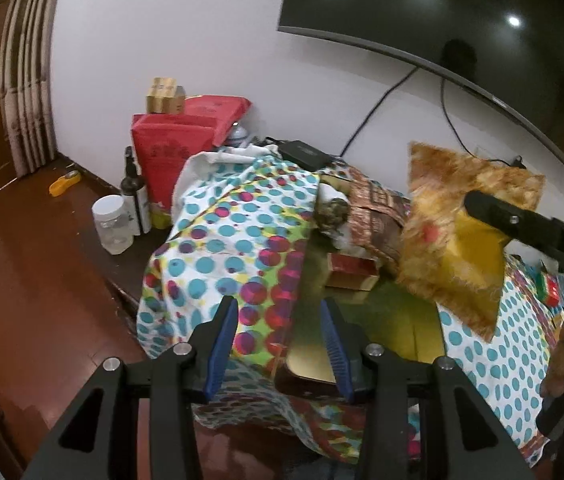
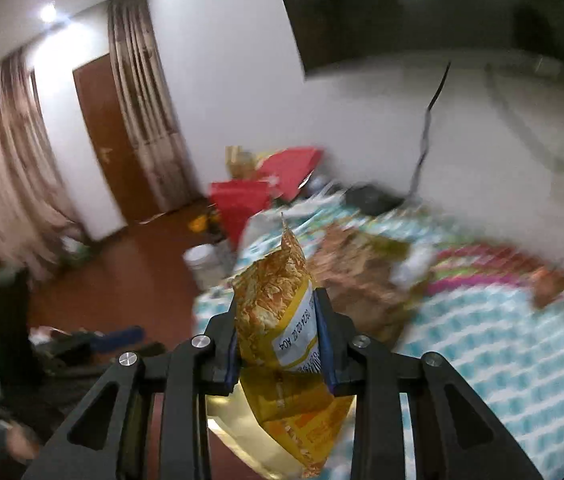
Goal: Organize objects
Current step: 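Lower the yellow snack bag into the gold tray and open the right tool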
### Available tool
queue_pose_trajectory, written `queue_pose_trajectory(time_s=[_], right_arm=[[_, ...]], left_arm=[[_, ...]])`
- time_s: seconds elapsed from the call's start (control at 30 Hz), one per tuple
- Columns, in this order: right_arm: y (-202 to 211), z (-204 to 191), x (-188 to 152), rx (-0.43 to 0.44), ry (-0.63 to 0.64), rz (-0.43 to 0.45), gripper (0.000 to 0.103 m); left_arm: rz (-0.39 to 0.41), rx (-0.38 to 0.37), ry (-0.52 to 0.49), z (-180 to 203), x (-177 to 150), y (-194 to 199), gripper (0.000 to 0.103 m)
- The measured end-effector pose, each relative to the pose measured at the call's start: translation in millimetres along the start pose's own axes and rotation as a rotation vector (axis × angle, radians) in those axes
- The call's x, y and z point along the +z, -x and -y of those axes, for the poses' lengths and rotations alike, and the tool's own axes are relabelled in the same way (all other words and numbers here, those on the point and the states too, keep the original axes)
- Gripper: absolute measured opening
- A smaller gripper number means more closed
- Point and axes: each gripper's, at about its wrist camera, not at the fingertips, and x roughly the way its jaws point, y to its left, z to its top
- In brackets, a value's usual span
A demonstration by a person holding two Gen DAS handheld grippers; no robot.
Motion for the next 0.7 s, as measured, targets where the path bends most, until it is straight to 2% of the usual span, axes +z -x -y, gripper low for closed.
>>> queue_pose_trajectory(time_s=[0.1,0.3,0.4,0.5,0.53,0.7], right_arm=[[-30,6,-2,0.150,-0.107,-0.081,0.029],[-69,16,-8,0.192,-0.158,-0.154,0.032],[-70,21,-3,0.145,-0.138,-0.128,0.037],[-63,24,2,0.056,-0.086,-0.086,0.054],[-59,26,3,0.005,-0.060,-0.071,0.054],[-52,32,1,-0.112,0.012,-0.062,0.054]], left_arm=[[-0.003,0.006,0.014,-8,-1,-1,0.043],[-0.016,0.010,0.030,-15,-2,-7,0.043],[-0.026,0.011,0.031,-15,-3,-12,0.043],[-0.036,0.002,0.034,-14,-2,-18,0.043],[-0.038,0.000,0.033,-14,-2,-21,0.043],[-0.048,-0.033,0.017,-1,1,-28,0.043]])
